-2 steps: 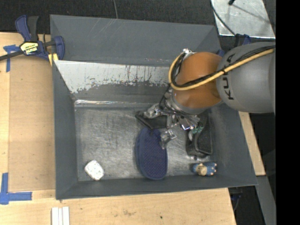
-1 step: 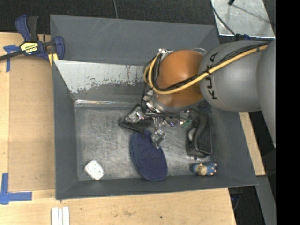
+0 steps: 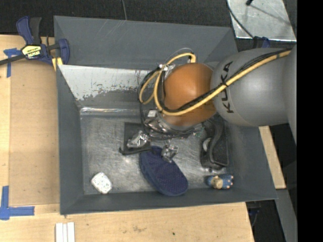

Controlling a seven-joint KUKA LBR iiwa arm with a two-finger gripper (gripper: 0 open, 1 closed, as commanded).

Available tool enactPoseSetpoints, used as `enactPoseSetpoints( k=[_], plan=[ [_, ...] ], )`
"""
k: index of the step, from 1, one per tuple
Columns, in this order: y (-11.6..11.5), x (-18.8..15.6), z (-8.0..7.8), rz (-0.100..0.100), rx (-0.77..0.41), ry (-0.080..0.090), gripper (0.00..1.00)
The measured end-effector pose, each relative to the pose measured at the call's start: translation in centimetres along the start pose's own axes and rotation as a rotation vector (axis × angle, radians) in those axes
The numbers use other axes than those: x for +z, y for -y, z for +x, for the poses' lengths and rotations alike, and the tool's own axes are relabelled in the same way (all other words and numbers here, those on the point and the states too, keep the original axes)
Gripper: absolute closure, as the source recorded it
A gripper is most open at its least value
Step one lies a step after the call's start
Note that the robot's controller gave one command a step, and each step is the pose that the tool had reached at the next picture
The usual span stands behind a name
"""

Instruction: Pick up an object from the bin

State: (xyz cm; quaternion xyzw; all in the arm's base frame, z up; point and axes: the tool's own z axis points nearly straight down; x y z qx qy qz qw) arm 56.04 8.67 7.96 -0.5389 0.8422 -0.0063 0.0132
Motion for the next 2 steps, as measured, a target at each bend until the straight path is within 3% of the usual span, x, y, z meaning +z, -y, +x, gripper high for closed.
enactPoseSetpoints(
  k=[1, 2],
  plan=[
    [0.49, -0.48, -0.25, -0.01, 0.003, -0.005, 0.0],
    [0.51, -0.56, -0.01, -0.015, 0.005, -0.013, 1.0]
  ],
)
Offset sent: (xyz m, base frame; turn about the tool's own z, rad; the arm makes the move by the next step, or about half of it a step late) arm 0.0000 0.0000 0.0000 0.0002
